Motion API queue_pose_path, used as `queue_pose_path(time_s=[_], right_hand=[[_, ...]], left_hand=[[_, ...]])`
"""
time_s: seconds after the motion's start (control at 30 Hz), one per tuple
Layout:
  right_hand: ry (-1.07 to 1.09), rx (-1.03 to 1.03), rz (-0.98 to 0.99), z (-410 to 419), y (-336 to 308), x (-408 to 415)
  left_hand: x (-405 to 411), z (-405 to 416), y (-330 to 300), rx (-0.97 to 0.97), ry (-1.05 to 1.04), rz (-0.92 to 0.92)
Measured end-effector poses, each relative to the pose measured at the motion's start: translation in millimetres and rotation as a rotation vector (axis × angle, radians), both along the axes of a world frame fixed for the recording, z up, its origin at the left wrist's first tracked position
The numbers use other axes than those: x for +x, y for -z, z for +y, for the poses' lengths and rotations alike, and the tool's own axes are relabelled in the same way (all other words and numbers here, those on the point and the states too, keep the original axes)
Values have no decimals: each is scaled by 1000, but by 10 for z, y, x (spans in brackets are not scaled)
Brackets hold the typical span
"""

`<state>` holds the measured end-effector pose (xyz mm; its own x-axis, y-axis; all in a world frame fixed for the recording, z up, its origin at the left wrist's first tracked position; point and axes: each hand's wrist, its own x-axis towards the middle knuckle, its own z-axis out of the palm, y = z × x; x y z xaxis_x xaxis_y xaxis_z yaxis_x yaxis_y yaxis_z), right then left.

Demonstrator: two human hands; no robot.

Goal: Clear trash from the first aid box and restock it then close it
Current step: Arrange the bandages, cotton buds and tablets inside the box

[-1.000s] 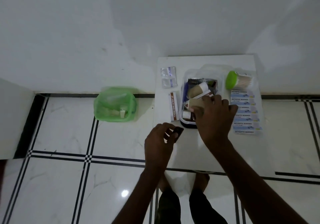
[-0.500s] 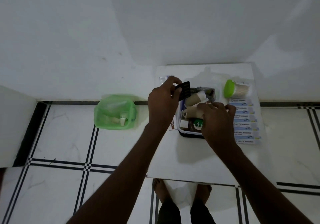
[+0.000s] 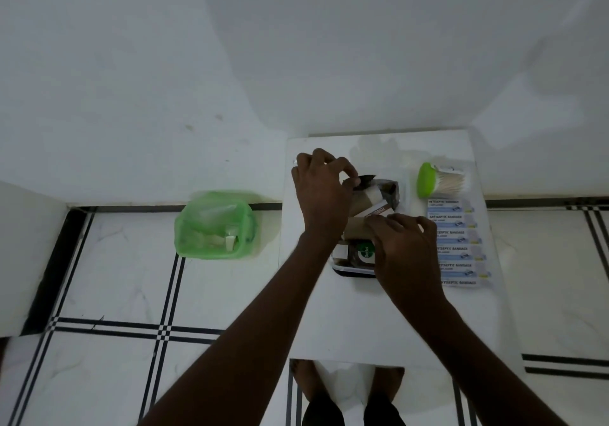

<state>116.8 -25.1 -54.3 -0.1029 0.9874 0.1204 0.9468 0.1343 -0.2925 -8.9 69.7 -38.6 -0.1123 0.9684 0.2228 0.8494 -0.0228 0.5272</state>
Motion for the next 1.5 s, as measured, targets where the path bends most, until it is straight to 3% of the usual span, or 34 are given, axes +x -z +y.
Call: queue_pose_path(time_s=[0.27,0.37,0.5,0.57,0.7,0.77,0.87,1.07,1.17,1.23,1.4,1.5], right_hand=[[-36,-5,65,15,33,52],[-39,122,127,23,-77,134],[142,297,226,210,-309,446],[212,215,152,438,-257,653],[174,-175,-102,888,34,1097],[105,-342,-85,1051,105,1197],[75,-368,-11,1183,121,1239],[73,-88,133,1202,-342,1183],[-35,1,201,1057,-659,928],[-122,-34,206,951,-711,715],[-243,-128,65,832,-452,286],[-255,-175,106,802,-328,155]], left_hand=[[-87,58,179,-93,100,326],[-45,35,128,-32,147,284],[101,-136,106,-14,230,187],[128,-272,144,-81,284,272],[162,-393,258,-147,279,451],[190,-395,270,-161,267,464],[241,-416,280,-159,238,459],[341,-386,192,-168,207,299],[248,-382,120,-140,133,-71],[138,-405,93,-93,48,-230],[-111,-552,123,-128,19,-355],[-254,-638,251,-135,-30,-369]])
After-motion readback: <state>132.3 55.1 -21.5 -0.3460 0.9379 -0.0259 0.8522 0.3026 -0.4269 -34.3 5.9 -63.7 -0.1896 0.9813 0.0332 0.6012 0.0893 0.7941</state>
